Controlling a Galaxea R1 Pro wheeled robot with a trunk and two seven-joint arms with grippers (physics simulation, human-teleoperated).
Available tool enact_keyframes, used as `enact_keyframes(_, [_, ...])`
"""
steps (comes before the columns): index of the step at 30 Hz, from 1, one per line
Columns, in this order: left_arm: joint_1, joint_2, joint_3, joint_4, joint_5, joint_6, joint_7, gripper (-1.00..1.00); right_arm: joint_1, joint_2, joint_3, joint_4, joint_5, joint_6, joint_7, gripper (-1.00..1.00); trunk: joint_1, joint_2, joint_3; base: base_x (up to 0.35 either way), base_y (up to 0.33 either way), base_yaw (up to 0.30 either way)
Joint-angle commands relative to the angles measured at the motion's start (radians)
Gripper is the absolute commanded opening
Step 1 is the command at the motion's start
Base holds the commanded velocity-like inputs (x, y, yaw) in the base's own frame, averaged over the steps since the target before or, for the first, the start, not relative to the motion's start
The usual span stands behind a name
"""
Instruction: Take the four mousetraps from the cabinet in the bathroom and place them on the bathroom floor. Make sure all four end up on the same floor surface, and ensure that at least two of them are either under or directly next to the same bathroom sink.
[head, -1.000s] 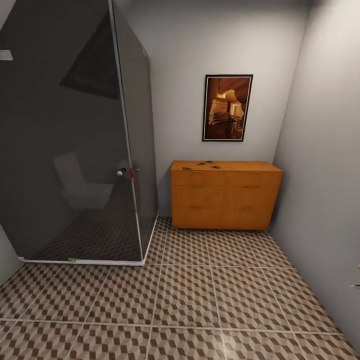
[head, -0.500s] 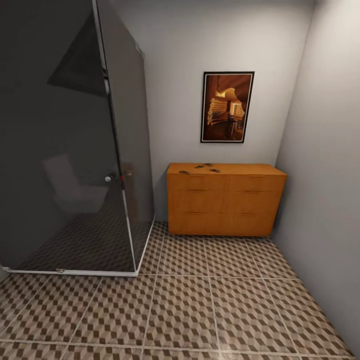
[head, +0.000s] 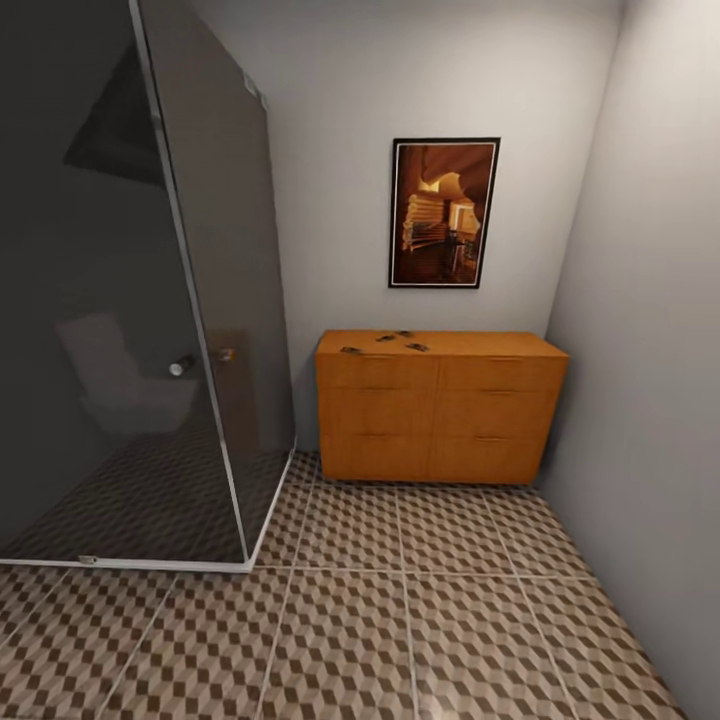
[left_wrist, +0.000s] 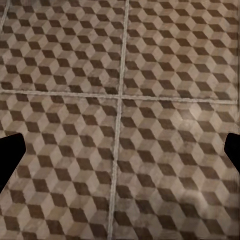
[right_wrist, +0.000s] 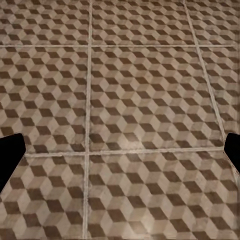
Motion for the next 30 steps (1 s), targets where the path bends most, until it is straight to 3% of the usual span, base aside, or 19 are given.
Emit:
enact_keyframes(1, [0.0,0.0,0.001,-0.002,0.0,-0.001,0.0,1.0,-0.001,0.0,0.001,0.001,0.0,-0.003,-0.003,1.0,0.0,0.0,-0.001,0.237,-0.23,0.0])
enact_keyframes(16, [0.0,0.0,0.001,-0.002,0.002,-0.001,0.0,1.0,-0.001,-0.004,0.001,0.003,0.0,-0.002,0.0,1.0,0.0,0.0,-0.001,0.258,-0.217,0.0])
enact_keyframes(30, [0.0,0.0,0.001,-0.002,0.002,-0.001,0.0,1.0,-0.001,-0.005,0.001,0.01,0.001,-0.003,0.001,1.0,0.0,0.0,-0.001,0.311,-0.06,0.0])
